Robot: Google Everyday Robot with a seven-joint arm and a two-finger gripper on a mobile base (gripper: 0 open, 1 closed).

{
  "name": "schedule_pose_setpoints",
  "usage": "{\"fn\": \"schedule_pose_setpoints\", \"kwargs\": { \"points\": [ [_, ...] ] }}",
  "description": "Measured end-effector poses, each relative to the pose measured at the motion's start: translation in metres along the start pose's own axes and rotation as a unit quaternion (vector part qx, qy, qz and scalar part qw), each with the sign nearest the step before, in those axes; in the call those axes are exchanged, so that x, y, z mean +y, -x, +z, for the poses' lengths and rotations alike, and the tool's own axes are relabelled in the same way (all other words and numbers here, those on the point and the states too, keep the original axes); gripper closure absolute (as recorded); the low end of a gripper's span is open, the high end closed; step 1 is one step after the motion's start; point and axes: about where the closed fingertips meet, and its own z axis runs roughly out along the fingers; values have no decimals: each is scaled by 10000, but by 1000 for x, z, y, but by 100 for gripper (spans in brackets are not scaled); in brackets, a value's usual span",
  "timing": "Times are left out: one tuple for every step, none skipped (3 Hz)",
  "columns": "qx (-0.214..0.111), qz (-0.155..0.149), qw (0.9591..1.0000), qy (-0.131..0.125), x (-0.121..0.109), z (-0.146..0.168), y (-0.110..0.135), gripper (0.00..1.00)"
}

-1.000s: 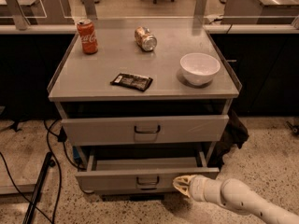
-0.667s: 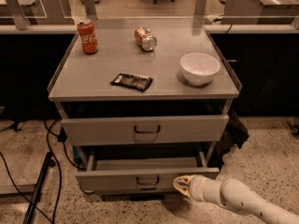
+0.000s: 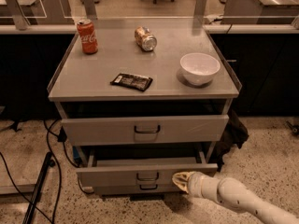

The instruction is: Close middle drawer

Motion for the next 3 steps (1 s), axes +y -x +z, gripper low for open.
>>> {"fn": "schedule_pose_setpoints", "kwargs": {
  "points": [
    [-1, -132, 9997, -220, -17, 11, -6, 100],
    [-21, -212, 9992, -332, -29, 20, -8, 100],
    [-77, -279, 9988, -398, -41, 32, -9, 100]
  ]
}}
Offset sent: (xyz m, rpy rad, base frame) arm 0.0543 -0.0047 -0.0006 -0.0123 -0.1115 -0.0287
